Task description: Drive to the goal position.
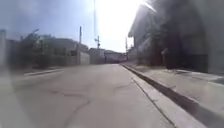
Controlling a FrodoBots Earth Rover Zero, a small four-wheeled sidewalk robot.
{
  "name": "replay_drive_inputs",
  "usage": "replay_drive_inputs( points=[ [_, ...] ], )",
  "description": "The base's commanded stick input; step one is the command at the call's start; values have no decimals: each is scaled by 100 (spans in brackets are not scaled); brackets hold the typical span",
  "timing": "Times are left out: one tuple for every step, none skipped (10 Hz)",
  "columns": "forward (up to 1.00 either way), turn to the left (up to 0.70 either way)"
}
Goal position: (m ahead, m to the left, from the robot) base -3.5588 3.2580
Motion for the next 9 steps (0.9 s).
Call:
replay_drive_inputs(
  points=[
    [100,0],
    [100,0],
    [100,0],
    [100,0],
    [100,0],
    [100,0],
    [100,0],
    [100,0],
    [100,0]
  ],
)
